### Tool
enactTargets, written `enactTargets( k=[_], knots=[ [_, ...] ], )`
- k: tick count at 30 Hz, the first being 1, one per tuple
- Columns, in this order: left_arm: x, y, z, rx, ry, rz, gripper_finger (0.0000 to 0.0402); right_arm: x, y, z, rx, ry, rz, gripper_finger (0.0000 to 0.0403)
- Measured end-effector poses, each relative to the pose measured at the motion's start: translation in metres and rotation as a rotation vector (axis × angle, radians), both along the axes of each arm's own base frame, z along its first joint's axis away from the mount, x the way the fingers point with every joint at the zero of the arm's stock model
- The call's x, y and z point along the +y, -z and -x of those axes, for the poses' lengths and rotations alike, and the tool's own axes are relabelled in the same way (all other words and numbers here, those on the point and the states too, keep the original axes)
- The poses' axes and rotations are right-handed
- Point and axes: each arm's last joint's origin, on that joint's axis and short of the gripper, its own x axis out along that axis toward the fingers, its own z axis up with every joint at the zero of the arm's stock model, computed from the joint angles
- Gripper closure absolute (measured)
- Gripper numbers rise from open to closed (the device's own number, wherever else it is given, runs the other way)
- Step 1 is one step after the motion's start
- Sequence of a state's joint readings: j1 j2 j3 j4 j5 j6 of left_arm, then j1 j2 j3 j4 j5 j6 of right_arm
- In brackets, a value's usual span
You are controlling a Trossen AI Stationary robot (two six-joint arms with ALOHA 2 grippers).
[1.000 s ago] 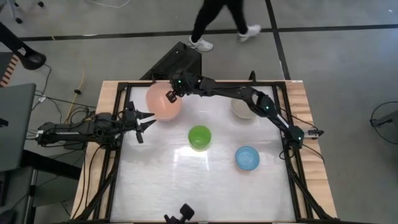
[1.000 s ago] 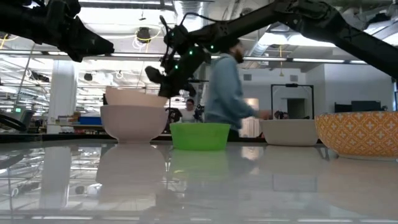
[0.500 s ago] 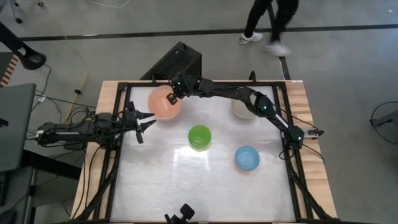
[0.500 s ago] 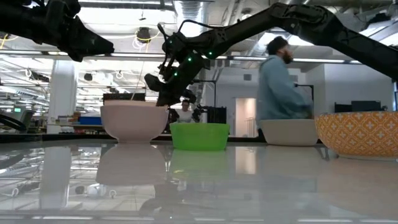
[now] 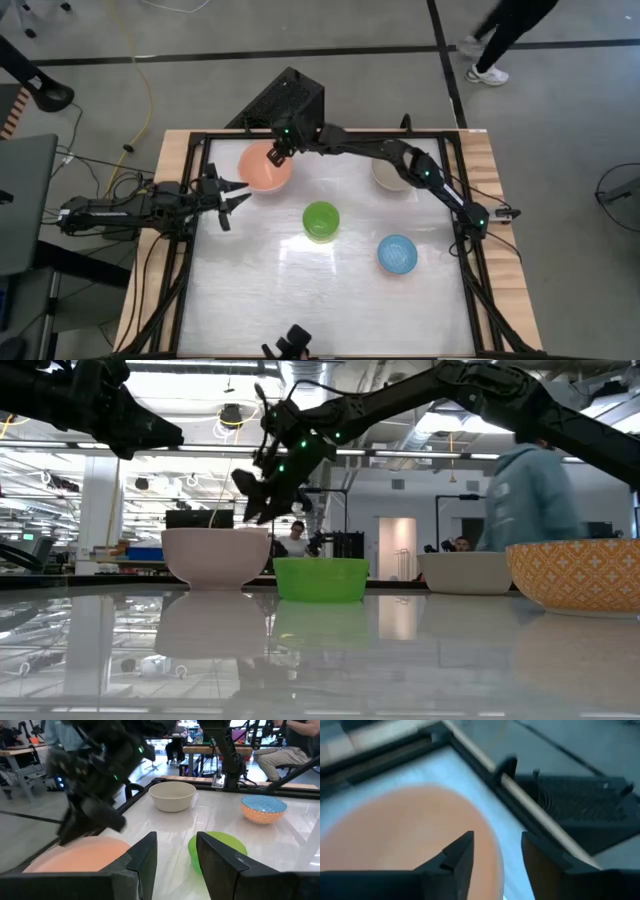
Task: Nest bowls inside each other
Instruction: Stack the gray bowl on top of the orange bowl
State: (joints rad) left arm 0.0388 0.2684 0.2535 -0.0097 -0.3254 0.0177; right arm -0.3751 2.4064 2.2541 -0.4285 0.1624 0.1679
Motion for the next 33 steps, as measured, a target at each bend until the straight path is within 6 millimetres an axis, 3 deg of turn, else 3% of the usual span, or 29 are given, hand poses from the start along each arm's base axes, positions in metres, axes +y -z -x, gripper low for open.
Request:
enactTargets(
  k=[6,14,30,33],
  knots=[
    [0.000,0.000,0.000,0.000,0.007,0.000,0.0274,0.001,-0.013,-0.005,-0.089,0.091,0.073,0.0197],
    [0.000,0.000,0.000,0.000,0.007,0.000,0.0274,0.022,0.018,-0.020,0.033,0.196,0.214,0.0219],
    [0.000,0.000,0.000,0.000,0.008,0.000,0.0274,0.018,0.036,-0.021,0.071,0.212,0.183,0.0229],
    [0.000,0.000,0.000,0.000,0.008,0.000,0.0274,0.017,0.032,-0.022,0.055,0.201,0.209,0.0229]
  ],
)
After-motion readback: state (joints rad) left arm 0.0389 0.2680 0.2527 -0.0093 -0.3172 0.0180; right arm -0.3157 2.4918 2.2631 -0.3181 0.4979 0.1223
